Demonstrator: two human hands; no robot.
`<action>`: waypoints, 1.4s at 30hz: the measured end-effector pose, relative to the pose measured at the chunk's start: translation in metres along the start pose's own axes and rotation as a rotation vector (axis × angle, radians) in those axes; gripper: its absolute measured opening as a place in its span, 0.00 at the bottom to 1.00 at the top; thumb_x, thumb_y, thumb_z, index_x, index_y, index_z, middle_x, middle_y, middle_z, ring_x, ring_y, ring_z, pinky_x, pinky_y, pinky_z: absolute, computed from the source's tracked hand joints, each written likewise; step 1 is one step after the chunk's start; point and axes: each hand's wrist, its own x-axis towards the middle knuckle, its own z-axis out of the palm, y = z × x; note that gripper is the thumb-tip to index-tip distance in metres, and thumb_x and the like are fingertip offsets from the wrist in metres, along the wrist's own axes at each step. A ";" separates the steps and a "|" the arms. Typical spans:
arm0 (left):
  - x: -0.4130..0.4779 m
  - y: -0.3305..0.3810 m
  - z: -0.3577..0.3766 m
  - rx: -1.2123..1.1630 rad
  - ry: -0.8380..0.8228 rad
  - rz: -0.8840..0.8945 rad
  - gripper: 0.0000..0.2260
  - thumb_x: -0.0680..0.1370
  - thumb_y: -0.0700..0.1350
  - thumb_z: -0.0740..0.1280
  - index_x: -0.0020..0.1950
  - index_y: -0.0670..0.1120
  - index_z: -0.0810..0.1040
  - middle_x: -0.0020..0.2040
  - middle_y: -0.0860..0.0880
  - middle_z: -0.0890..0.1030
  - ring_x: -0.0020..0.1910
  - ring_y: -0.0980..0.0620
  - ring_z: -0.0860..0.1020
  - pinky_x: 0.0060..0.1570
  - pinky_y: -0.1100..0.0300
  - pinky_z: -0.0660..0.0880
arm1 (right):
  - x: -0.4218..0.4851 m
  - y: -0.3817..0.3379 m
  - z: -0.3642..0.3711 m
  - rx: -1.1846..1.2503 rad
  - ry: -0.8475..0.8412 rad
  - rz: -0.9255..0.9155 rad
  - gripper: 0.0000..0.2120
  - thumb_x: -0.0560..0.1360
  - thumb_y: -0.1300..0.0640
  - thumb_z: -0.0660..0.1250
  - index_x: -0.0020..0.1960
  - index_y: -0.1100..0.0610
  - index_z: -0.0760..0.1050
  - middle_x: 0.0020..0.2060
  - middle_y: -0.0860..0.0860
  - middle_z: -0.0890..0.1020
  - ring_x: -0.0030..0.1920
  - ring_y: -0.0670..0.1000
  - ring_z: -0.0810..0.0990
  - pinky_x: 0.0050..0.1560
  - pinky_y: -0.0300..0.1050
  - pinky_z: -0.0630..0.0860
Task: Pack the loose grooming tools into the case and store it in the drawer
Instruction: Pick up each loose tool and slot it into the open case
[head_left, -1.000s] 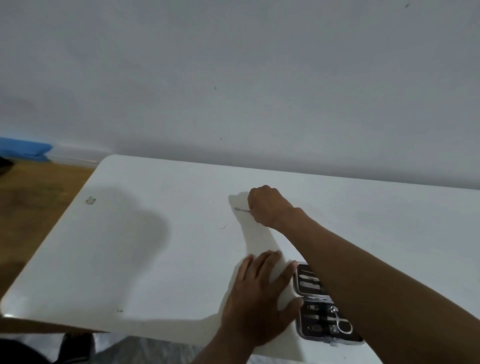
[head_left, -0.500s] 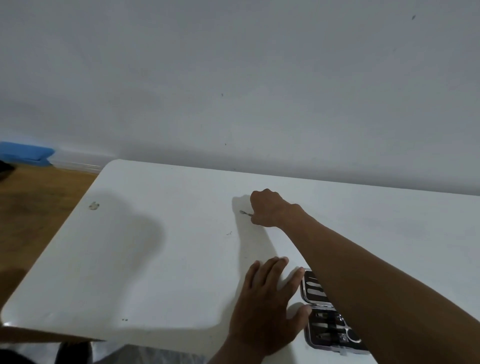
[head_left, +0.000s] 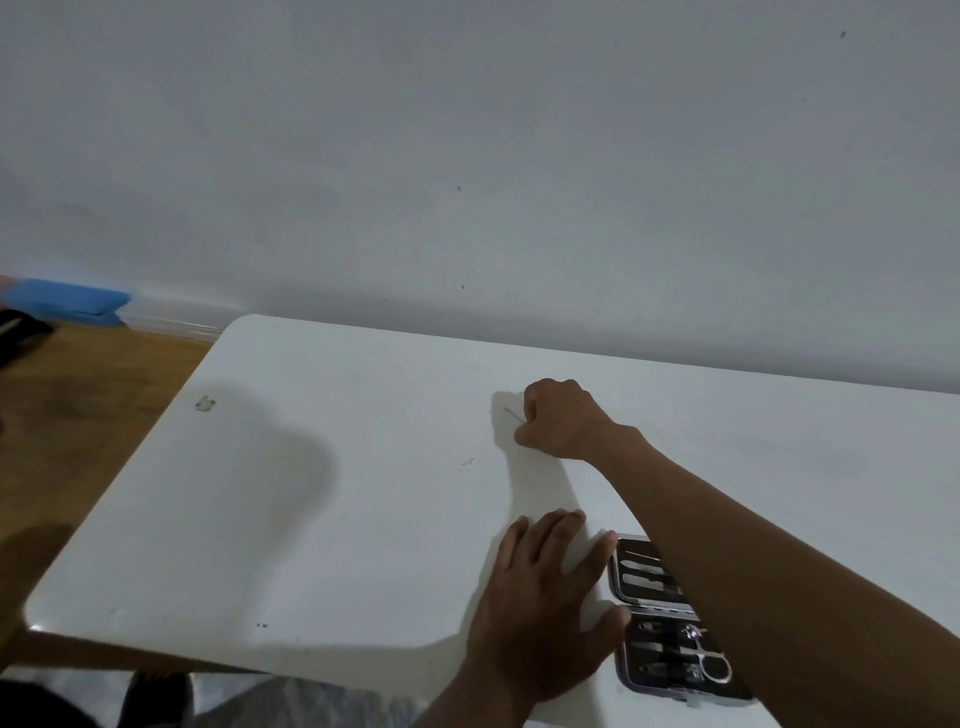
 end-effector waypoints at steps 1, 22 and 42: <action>0.000 -0.001 0.001 0.012 0.000 0.005 0.26 0.78 0.66 0.56 0.74 0.59 0.65 0.75 0.50 0.67 0.74 0.49 0.63 0.74 0.44 0.58 | -0.003 0.006 -0.001 0.063 0.002 0.012 0.08 0.68 0.58 0.67 0.44 0.61 0.75 0.42 0.55 0.80 0.43 0.57 0.77 0.40 0.45 0.72; 0.001 0.000 -0.001 0.128 0.034 0.023 0.27 0.78 0.66 0.56 0.74 0.56 0.68 0.72 0.49 0.70 0.71 0.49 0.66 0.70 0.46 0.64 | -0.174 0.133 -0.015 0.207 0.186 0.048 0.06 0.72 0.63 0.68 0.47 0.55 0.81 0.41 0.50 0.84 0.44 0.49 0.82 0.47 0.40 0.76; 0.000 -0.004 0.004 0.139 0.026 0.003 0.28 0.78 0.67 0.51 0.75 0.57 0.65 0.74 0.50 0.68 0.73 0.50 0.64 0.72 0.46 0.61 | -0.180 0.148 0.000 -0.036 0.132 -0.056 0.13 0.73 0.66 0.63 0.52 0.56 0.82 0.48 0.55 0.84 0.42 0.52 0.77 0.47 0.41 0.73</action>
